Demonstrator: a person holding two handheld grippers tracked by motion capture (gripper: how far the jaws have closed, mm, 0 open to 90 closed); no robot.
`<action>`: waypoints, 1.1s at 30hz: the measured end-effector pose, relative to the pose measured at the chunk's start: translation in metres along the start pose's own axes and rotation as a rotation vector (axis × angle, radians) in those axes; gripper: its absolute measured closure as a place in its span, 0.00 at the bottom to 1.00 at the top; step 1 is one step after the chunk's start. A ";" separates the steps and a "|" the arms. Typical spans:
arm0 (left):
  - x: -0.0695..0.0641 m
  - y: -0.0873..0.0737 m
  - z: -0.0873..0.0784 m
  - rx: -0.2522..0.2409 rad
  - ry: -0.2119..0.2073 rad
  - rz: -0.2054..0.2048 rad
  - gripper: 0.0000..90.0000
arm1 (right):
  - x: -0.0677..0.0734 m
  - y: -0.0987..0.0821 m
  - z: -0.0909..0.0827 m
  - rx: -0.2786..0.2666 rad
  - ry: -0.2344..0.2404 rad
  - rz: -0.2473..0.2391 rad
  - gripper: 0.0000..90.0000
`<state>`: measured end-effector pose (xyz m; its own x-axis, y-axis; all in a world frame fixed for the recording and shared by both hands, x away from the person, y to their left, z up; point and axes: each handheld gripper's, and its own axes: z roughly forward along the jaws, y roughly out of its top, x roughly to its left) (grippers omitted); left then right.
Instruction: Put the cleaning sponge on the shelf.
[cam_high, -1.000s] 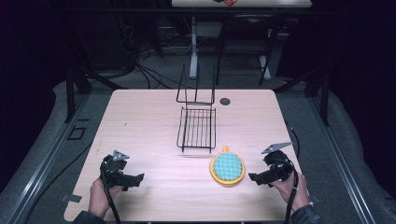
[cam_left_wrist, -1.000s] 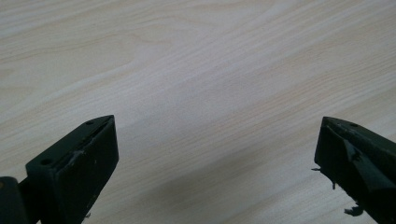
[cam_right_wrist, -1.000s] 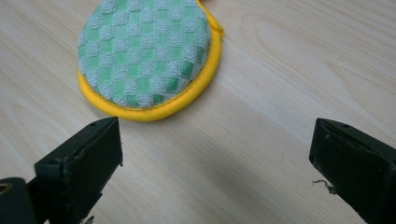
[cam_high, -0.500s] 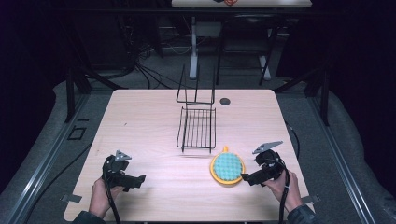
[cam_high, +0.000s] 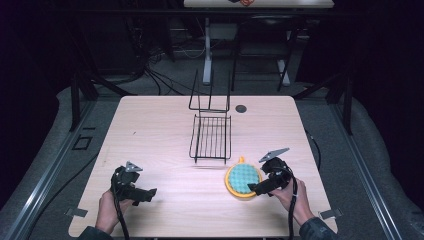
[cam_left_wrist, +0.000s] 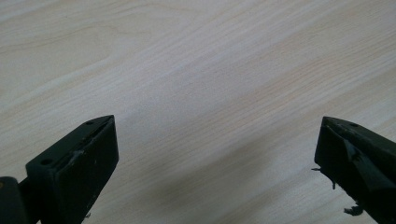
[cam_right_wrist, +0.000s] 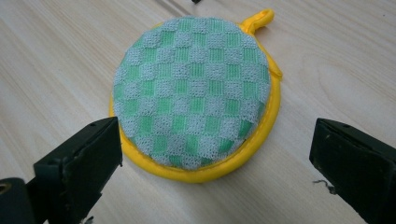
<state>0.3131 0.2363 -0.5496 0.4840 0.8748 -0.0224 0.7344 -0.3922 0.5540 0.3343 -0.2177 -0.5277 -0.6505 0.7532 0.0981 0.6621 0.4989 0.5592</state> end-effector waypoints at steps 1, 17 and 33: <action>0.000 0.000 0.000 -0.007 0.004 -0.006 0.00 | 0.000 0.000 0.000 0.000 0.000 0.000 0.03; -0.001 0.001 0.002 0.016 -0.018 0.005 0.00 | -0.004 0.008 0.021 0.037 0.014 0.027 0.33; -0.002 0.001 0.004 0.038 -0.015 0.008 0.00 | -0.006 0.000 0.028 0.028 0.043 0.079 0.53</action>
<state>0.3149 0.2326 -0.5526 0.4971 0.8671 -0.0306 0.7477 -0.4102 0.5222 0.3491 -0.2104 -0.5509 -0.6107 0.7718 0.1772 0.7219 0.4506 0.5252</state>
